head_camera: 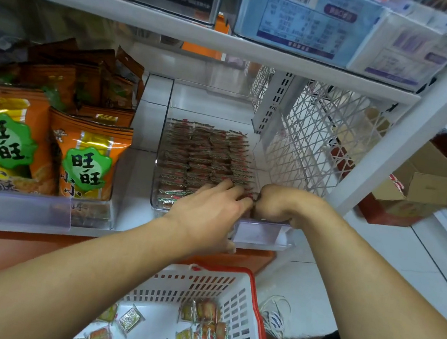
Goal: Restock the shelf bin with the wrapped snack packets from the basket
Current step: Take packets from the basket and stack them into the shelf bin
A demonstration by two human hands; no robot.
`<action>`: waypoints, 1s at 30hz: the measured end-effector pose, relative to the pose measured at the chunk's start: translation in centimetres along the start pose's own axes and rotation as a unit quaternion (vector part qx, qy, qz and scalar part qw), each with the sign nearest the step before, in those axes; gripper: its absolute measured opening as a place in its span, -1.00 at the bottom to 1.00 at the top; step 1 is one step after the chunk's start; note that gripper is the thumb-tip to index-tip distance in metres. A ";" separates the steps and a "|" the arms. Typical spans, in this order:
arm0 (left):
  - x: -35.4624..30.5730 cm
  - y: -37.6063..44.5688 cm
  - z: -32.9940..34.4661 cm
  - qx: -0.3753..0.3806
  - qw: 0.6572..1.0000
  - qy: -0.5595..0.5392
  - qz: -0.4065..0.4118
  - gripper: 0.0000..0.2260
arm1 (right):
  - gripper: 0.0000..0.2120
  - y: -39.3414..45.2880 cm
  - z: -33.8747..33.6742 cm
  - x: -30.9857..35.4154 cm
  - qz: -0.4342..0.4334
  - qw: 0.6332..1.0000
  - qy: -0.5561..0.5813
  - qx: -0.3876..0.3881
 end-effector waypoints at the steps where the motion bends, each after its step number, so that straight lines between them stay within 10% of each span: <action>1: 0.0 0.0 0.1 -0.001 1.000 0.008 -0.001 -0.32 | -0.87 0.0 0.0 -0.1 -0.002 1.000 0.027 0.010; 22: 0.1 0.1 -0.2 0.039 0.997 -0.003 -0.062 -0.49 | -0.80 0.7 0.5 -0.4 -0.034 0.951 0.308 -0.026; 30: -0.3 -0.9 -1.9 0.019 0.995 0.079 -0.049 -0.25 | -0.75 -2.2 -0.2 1.7 -0.084 0.983 0.031 -0.161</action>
Point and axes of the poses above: each hand's wrist, its own y-axis towards the middle knuckle, its own z-axis out of the palm, x = y × z, the point moved 3 cm from there along y, towards the middle knuckle, and after that the axes turned 8 degrees about x, right-handed, at the moved point
